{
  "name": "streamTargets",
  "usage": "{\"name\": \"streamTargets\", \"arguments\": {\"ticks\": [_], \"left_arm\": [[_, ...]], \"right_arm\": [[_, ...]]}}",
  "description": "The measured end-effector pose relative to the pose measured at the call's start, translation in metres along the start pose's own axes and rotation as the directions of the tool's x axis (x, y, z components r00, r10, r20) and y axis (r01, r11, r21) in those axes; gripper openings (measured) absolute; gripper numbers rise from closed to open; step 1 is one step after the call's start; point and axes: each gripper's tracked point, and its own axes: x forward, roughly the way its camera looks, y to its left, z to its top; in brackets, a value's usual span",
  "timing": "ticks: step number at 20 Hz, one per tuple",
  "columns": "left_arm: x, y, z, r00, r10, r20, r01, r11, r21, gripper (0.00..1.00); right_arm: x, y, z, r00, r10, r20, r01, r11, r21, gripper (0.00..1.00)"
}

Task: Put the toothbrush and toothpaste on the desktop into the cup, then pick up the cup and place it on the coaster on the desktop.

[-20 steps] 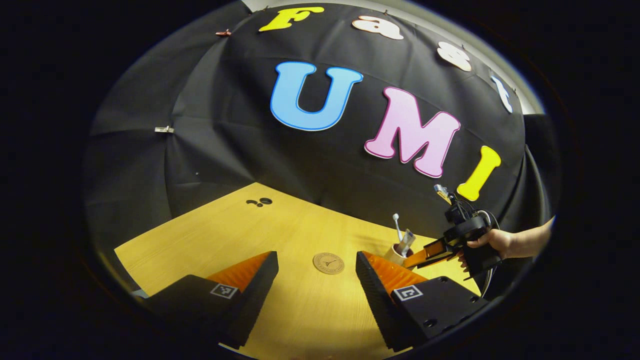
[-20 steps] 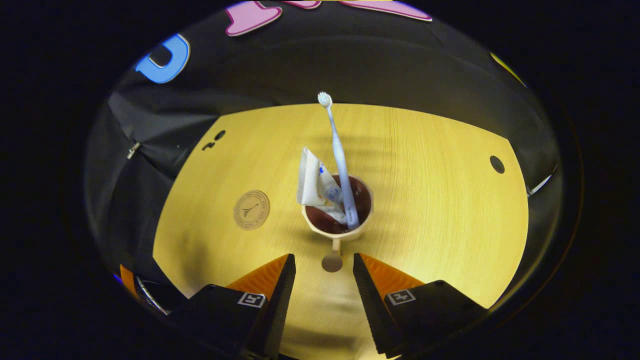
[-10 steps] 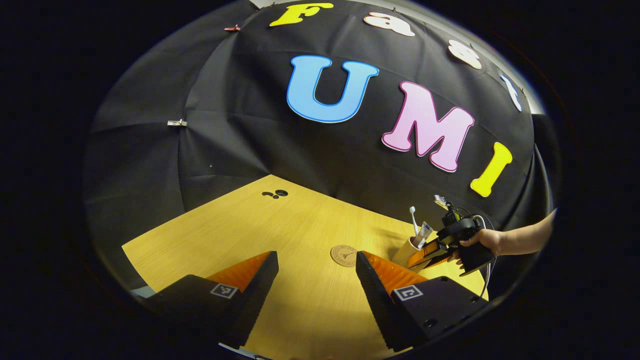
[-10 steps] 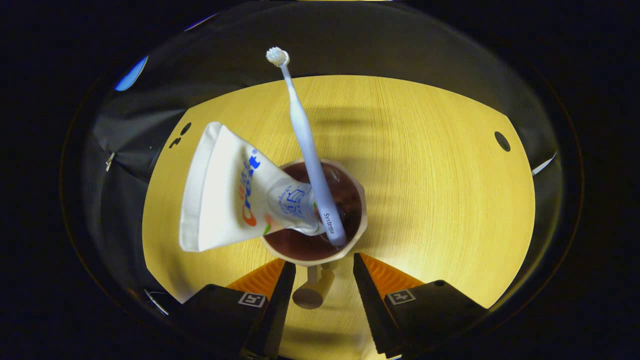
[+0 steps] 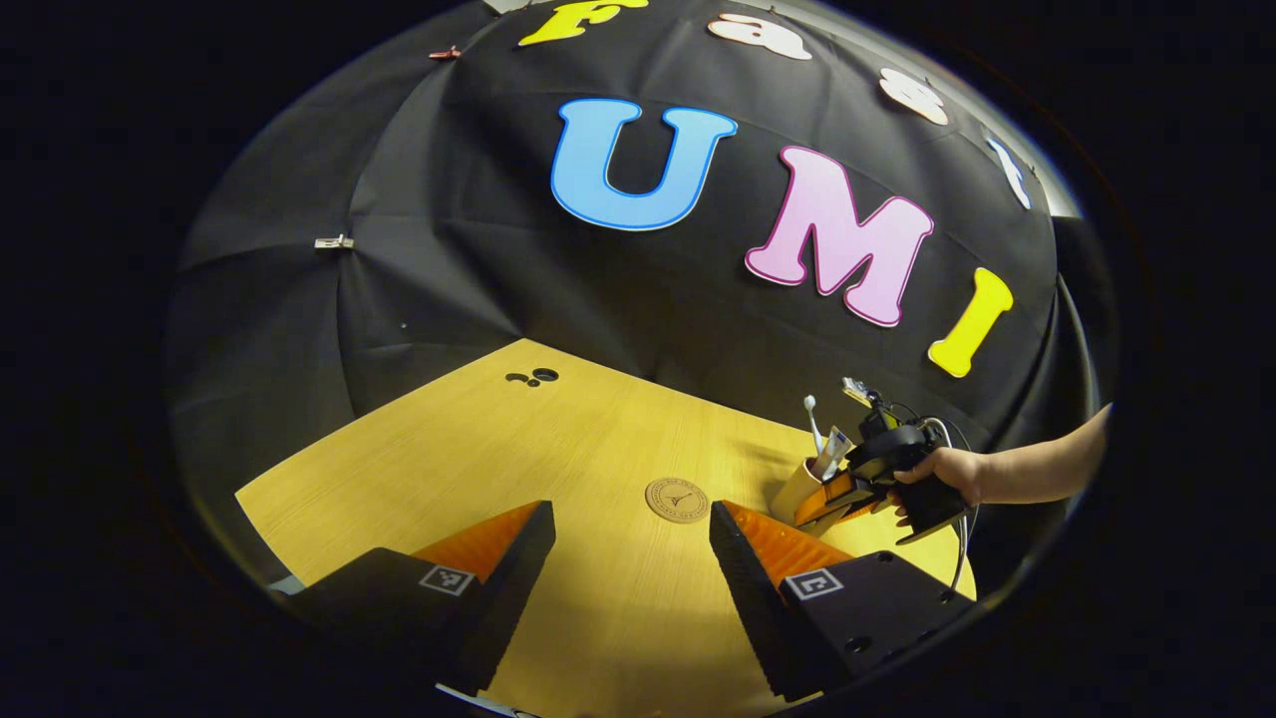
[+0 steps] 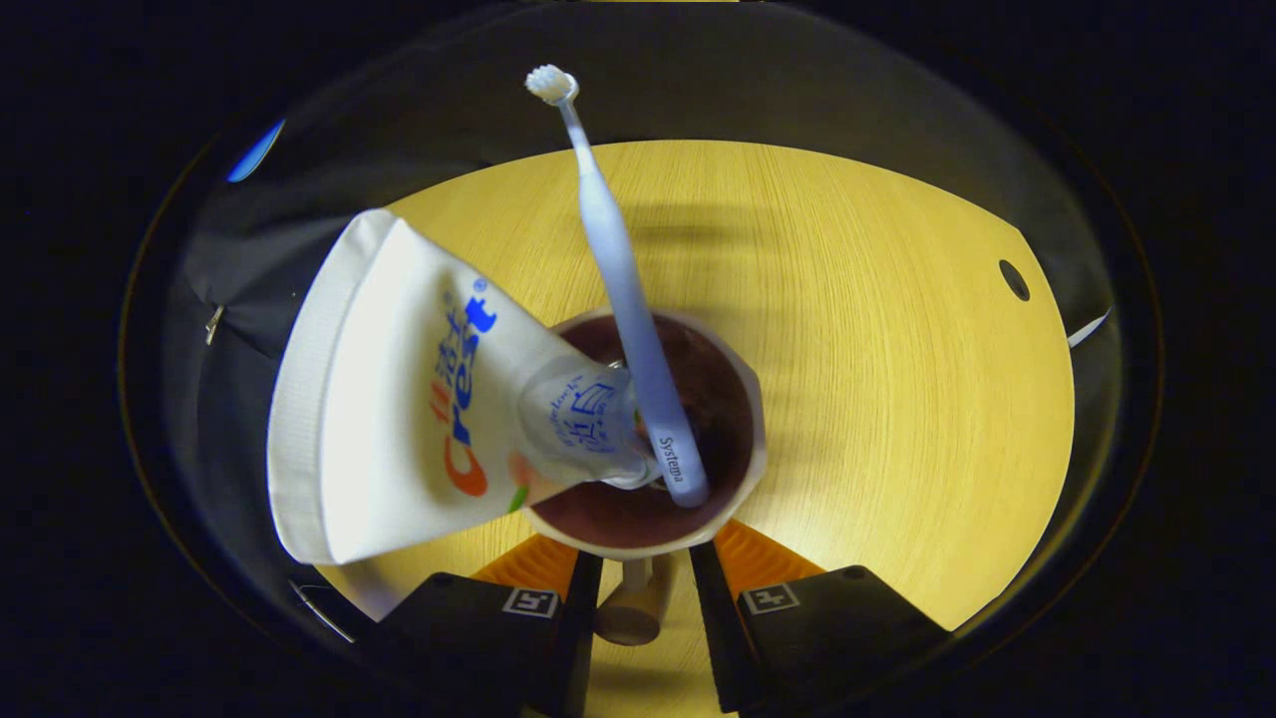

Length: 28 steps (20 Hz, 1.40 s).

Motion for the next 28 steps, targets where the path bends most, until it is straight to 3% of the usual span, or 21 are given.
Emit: {"name": "streamTargets", "arguments": {"ticks": [2, 5, 6, 10, 11, 12, 13, 16, 19, 28], "left_arm": [[-0.001, -0.003, -0.003, 1.0, -0.006, -0.009, 0.006, 1.0, 0.009, 0.97], [-0.002, -0.006, -0.008, 1.0, -0.015, -0.017, 0.016, 1.0, 0.012, 0.97], [0.0, -0.006, -0.009, 1.0, -0.016, -0.02, 0.016, 1.0, 0.011, 0.97], [0.001, -0.009, -0.012, 0.999, -0.024, -0.029, 0.024, 1.0, 0.015, 0.97], [0.001, -0.009, -0.013, 0.999, -0.024, -0.03, 0.025, 1.0, 0.016, 0.97], [0.001, -0.01, -0.013, 0.999, -0.026, -0.032, 0.026, 1.0, 0.017, 0.97], [0.001, -0.01, -0.015, 0.999, -0.026, -0.034, 0.027, 0.999, 0.017, 0.97], [0.0, -0.009, -0.017, 0.999, -0.028, -0.039, 0.028, 0.999, 0.015, 0.97], [0.001, -0.01, -0.02, 0.999, -0.031, -0.043, 0.032, 0.999, 0.015, 0.97], [-0.01, -0.007, -0.024, 0.998, -0.043, -0.05, 0.044, 0.999, 0.025, 0.97]], "right_arm": [[-0.002, -0.001, 0.002, 1.0, 0.002, 0.003, -0.002, 1.0, 0.003, 0.4], [0.0, 0.001, 0.002, 1.0, -0.015, 0.017, 0.016, 0.999, -0.039, 0.3], [0.0, 0.001, 0.003, 0.999, -0.021, 0.027, 0.022, 0.998, -0.06, 0.34], [-0.003, -0.003, 0.0, 0.999, -0.034, 0.037, 0.038, 0.995, -0.097, 0.3], [-0.002, -0.001, 0.001, 0.998, -0.035, 0.045, 0.039, 0.994, -0.1, 0.24], [-0.003, -0.001, 0.001, 0.998, -0.035, 0.058, 0.041, 0.994, -0.097, 0.28], [-0.003, -0.001, 0.002, 0.997, -0.036, 0.069, 0.043, 0.994, -0.099, 0.22], [-0.01, 0.0, 0.01, 0.994, -0.032, 0.102, 0.042, 0.994, -0.102, 0.34], [-0.025, 0.004, 0.018, 0.991, -0.03, 0.129, 0.047, 0.99, -0.131, 0.34], [-0.048, 0.072, 0.027, 0.989, 0.035, 0.145, -0.004, 0.978, -0.209, 0.34]]}}
